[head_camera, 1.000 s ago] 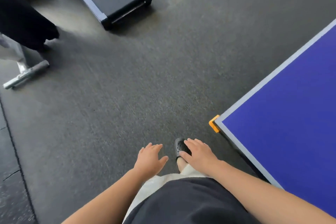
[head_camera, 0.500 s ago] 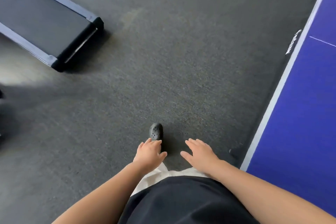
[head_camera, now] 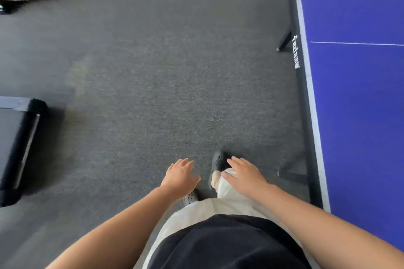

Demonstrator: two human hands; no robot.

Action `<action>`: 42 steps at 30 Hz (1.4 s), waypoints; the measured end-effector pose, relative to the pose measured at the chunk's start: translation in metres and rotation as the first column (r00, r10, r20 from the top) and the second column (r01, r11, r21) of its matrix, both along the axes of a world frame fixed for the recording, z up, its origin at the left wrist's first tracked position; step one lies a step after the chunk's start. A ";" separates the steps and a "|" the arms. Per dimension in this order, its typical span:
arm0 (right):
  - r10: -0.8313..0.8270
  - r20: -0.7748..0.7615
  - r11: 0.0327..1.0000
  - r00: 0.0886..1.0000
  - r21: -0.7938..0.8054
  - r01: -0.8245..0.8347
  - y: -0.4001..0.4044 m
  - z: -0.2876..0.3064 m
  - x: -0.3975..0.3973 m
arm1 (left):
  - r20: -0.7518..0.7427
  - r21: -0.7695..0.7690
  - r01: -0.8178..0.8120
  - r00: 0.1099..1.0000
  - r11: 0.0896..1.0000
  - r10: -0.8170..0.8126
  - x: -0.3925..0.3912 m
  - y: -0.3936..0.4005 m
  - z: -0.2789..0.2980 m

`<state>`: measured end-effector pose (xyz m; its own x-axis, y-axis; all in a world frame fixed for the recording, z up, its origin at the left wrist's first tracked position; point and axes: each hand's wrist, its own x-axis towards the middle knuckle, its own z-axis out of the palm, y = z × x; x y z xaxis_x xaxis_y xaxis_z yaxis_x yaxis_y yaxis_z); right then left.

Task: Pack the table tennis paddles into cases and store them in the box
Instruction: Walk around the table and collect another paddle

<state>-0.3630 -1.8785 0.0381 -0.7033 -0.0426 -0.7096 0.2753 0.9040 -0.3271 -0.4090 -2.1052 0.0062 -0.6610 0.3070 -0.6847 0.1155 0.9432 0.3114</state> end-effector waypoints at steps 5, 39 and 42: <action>-0.089 0.017 0.996 0.996 -0.013 0.089 0.024 -0.003 -0.062 | -0.025 -0.012 0.105 0.994 0.994 -0.106 -0.092 0.038 -0.005; -0.762 -0.042 0.647 0.647 0.008 0.763 0.282 0.013 -0.577 | -0.056 0.010 0.721 0.692 0.693 -0.720 -0.749 0.411 0.042; -0.823 -0.057 0.567 0.565 -0.028 0.823 0.304 0.021 -0.606 | -0.064 0.015 0.776 0.630 0.631 -0.774 -0.775 0.450 0.044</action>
<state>-0.9689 -1.5740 0.0592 -0.4719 0.5766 -0.6670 0.8816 0.2962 -0.3676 -1.1842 -1.6550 0.0507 -0.1983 0.7455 -0.6363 0.8138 0.4870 0.3170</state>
